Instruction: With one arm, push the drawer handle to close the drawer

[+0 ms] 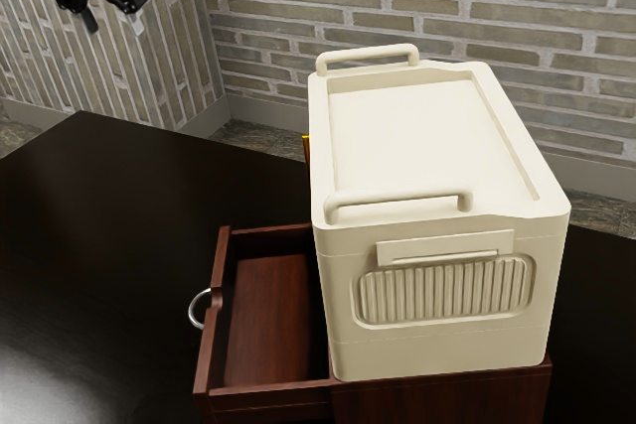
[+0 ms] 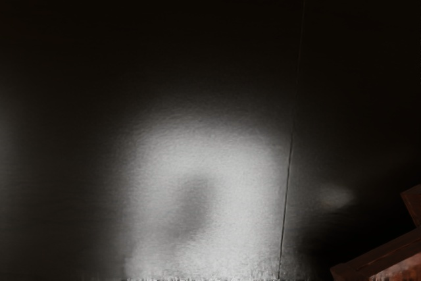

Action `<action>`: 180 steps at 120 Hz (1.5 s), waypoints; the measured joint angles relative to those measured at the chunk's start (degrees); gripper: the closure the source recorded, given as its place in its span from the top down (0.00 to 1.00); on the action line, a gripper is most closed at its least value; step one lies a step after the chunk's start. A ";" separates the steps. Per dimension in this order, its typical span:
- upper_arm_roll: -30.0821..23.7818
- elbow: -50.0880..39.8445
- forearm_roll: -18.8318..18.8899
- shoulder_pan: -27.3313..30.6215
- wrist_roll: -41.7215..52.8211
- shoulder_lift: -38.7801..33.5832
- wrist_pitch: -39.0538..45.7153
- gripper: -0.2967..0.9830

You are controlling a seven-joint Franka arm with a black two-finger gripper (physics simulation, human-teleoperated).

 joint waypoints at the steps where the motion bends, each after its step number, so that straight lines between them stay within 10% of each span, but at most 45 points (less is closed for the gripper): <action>1: 0.00 0.00 -0.01 0.00 0.08 0.00 -0.03 0.75; 48: -0.39 -1.62 0.33 -1.60 2.76 -13.69 -0.49 0.75; 77: -8.64 -32.29 11.51 -5.26 7.20 -43.78 -1.63 0.75; 112: -14.64 -58.80 18.02 -8.94 11.56 -58.87 -0.16 0.75; 180: -7.96 -74.85 16.09 -15.20 23.25 -53.09 10.83 0.75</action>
